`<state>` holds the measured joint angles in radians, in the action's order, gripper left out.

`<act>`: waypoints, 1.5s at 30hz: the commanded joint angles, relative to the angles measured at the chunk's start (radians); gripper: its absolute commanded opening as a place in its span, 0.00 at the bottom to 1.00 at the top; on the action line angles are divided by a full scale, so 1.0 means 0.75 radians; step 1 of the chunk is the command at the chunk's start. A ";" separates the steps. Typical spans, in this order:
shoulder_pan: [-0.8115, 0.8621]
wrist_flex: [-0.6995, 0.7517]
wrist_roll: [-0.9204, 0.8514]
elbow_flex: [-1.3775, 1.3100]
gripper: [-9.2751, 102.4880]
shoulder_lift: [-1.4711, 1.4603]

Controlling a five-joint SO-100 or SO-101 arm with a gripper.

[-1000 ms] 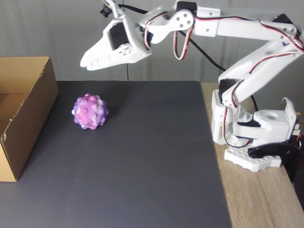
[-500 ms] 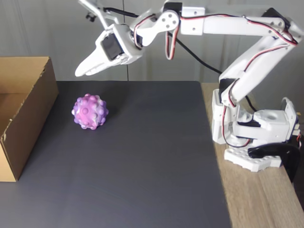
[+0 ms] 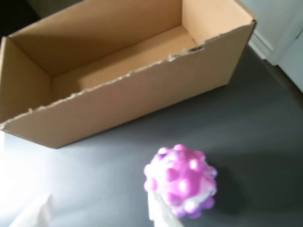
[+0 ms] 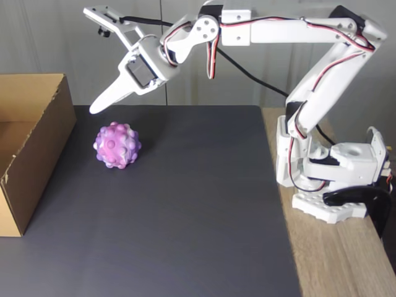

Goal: Grasp a ball and put it in the box.

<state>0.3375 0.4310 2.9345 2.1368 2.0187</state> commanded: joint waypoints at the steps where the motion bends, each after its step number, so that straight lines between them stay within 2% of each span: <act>1: 0.025 -0.004 0.076 -0.067 0.35 -0.002; 13: 0.086 0.047 0.256 -0.067 0.48 -0.121; 19: 0.106 0.010 0.286 -0.067 0.53 -0.205; 45: 0.207 -0.104 0.391 -0.262 0.56 -0.640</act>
<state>0.4924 0.3666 3.2168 1.9773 1.5401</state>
